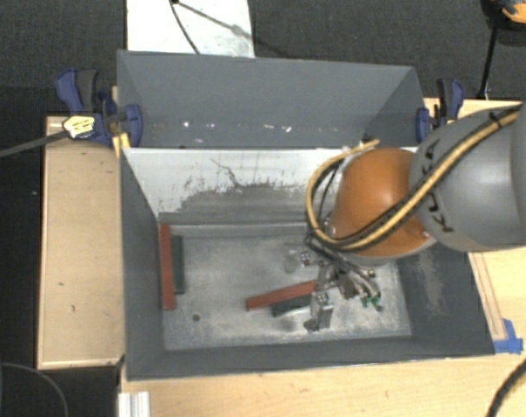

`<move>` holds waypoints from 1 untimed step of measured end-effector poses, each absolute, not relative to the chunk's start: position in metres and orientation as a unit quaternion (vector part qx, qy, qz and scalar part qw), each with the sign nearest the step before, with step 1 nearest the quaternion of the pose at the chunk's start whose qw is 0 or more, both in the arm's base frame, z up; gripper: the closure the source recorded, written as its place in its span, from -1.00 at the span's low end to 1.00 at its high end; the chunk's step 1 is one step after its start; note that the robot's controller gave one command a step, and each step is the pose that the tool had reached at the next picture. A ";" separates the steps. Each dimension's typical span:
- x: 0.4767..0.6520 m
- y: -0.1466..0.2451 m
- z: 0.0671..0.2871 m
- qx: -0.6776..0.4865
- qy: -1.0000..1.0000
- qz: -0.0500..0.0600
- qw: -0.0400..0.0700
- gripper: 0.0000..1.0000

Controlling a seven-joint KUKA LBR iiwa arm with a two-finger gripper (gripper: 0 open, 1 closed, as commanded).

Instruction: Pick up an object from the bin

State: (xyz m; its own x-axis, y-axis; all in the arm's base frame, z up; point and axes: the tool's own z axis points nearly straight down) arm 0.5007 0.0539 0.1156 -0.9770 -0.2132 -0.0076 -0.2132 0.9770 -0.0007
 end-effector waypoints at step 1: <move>0.500 0.019 0.073 -0.119 0.993 0.000 0.001 1.00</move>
Offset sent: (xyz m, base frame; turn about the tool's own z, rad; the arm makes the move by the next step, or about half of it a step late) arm 0.0000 0.0000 0.0000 0.0000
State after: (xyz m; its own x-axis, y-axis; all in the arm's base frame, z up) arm 0.5000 0.0185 0.0735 -0.9718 -0.2358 -0.0015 -0.2358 0.9718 0.0000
